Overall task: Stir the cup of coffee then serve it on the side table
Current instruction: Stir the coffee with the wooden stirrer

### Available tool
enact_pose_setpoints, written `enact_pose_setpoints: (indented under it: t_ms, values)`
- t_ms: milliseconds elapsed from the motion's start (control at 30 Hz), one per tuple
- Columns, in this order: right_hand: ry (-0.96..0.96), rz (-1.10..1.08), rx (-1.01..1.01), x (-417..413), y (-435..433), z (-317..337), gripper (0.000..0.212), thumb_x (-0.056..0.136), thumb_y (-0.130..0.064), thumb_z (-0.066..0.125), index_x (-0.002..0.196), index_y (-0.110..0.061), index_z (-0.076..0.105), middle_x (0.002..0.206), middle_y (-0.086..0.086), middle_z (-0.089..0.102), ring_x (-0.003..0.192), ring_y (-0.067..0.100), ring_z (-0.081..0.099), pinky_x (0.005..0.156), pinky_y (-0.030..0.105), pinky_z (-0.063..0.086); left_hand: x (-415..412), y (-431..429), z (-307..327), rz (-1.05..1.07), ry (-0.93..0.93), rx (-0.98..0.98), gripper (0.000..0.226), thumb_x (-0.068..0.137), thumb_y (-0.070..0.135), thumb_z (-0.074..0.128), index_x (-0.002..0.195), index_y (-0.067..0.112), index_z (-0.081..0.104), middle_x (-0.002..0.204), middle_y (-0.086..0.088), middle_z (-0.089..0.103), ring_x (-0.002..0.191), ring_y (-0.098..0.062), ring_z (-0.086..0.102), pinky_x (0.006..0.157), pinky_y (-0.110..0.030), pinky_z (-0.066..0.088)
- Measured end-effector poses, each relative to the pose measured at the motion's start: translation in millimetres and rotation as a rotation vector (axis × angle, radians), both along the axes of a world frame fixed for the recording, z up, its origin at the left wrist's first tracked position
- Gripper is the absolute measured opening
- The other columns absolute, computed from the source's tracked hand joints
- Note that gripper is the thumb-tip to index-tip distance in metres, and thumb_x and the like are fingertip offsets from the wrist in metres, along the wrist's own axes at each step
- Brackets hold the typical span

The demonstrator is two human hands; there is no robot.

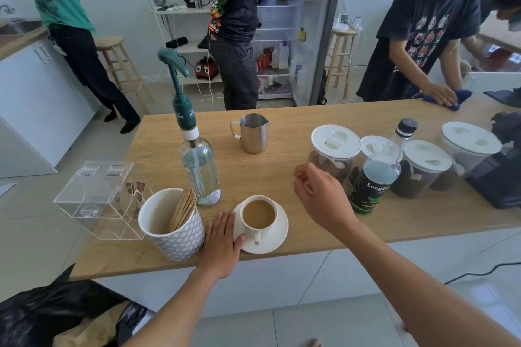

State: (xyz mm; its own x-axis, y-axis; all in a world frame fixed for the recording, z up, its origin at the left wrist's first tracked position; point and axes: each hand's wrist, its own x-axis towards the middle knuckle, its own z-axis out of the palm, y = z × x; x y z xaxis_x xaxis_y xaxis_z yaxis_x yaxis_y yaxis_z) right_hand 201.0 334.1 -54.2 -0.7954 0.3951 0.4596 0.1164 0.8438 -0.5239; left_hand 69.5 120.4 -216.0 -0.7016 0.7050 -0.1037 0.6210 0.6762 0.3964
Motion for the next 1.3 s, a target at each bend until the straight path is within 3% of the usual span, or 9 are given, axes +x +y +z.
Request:
enact_pose_setpoints:
  t_ms: [133,300,367,500,600,833,1033,1200,1300]
  values:
    - [0.050,-0.027,-0.192,-4.0,-3.2,10.6,0.004,0.098,-0.025,0.055,0.097,-0.022,0.054,0.084,-0.013,0.064,0.081,0.006,0.061,0.069,0.030,0.055,1.1,0.2,3.8,-0.019,-0.012,-0.010,0.064,0.105,0.042,0.021,0.157,0.018,-0.005,0.166,0.001,-0.005,0.150,-0.013,-0.015,0.122,-0.036,-0.012]
    - [0.040,0.025,-0.350,-6.8,-11.1,6.0,0.006,0.097,-0.033,0.047,0.094,-0.029,0.050,0.082,-0.009,0.069,0.080,0.008,0.067,0.071,0.034,0.056,1.9,0.0,6.9,-0.028,-0.020,-0.039,0.064,0.105,0.043,0.019,0.156,0.017,-0.009,0.166,0.000,-0.010,0.150,-0.014,-0.018,0.122,-0.037,-0.013]
    - [0.023,0.023,-0.362,-7.1,-12.3,0.9,0.008,0.097,-0.032,0.045,0.091,-0.031,0.049,0.079,-0.010,0.069,0.077,0.007,0.067,0.070,0.032,0.055,2.1,0.1,7.5,-0.031,-0.015,-0.057,0.064,0.105,0.043,0.018,0.156,0.017,-0.010,0.166,0.000,-0.011,0.150,-0.014,-0.018,0.122,-0.038,-0.012]
    - [-0.068,-0.030,-0.311,-7.0,-10.0,-7.5,0.011,0.099,-0.030,0.044,0.090,-0.028,0.050,0.071,0.001,0.070,0.067,0.020,0.066,0.063,0.046,0.056,2.3,0.8,6.7,-0.029,0.000,-0.080,0.064,0.105,0.043,0.017,0.156,0.017,-0.011,0.165,0.000,-0.014,0.150,-0.015,-0.019,0.122,-0.038,-0.013]
    - [-0.129,-0.042,-0.278,-9.7,-9.3,-11.2,0.012,0.100,-0.028,0.046,0.094,-0.023,0.054,0.074,0.005,0.071,0.070,0.023,0.067,0.065,0.048,0.056,2.1,1.5,5.3,-0.025,0.011,-0.088,0.064,0.104,0.043,0.016,0.156,0.018,-0.012,0.165,0.000,-0.014,0.150,-0.015,-0.019,0.122,-0.038,-0.013]
    - [-0.258,0.080,-0.334,-13.9,-23.7,-15.0,0.016,0.099,-0.030,0.047,0.092,-0.029,0.061,0.077,-0.016,0.071,0.074,0.005,0.067,0.069,0.035,0.058,2.1,1.3,2.0,-0.023,0.031,-0.086,0.064,0.104,0.044,0.016,0.156,0.018,-0.011,0.165,0.000,-0.013,0.150,-0.015,-0.018,0.122,-0.037,-0.013]
    - [-0.300,-0.007,-0.120,-11.9,-11.3,-13.9,0.023,0.101,-0.032,0.043,0.095,-0.020,0.061,0.077,-0.005,0.071,0.068,0.015,0.067,0.066,0.044,0.058,1.5,2.2,-0.2,-0.018,0.039,-0.079,0.064,0.104,0.043,0.017,0.156,0.018,-0.009,0.166,0.000,-0.012,0.150,-0.015,-0.018,0.121,-0.036,-0.013]
    - [-0.304,0.087,-0.192,-14.0,-15.6,-14.9,0.020,0.101,-0.031,0.048,0.104,-0.020,0.065,0.088,-0.009,0.074,0.079,0.008,0.067,0.073,0.033,0.057,1.4,1.0,-1.7,-0.018,0.055,-0.080,0.063,0.104,0.042,0.018,0.156,0.017,-0.008,0.166,-0.001,-0.010,0.151,-0.017,-0.016,0.122,-0.037,-0.012]
    - [-0.317,0.135,-0.259,-14.2,-22.6,-15.2,0.018,0.100,-0.027,0.049,0.099,-0.023,0.066,0.083,-0.013,0.072,0.077,0.002,0.065,0.070,0.025,0.054,1.1,1.3,-2.8,-0.018,0.059,-0.078,0.064,0.104,0.043,0.017,0.156,0.017,-0.008,0.166,-0.001,-0.010,0.151,-0.017,-0.016,0.122,-0.037,-0.012]
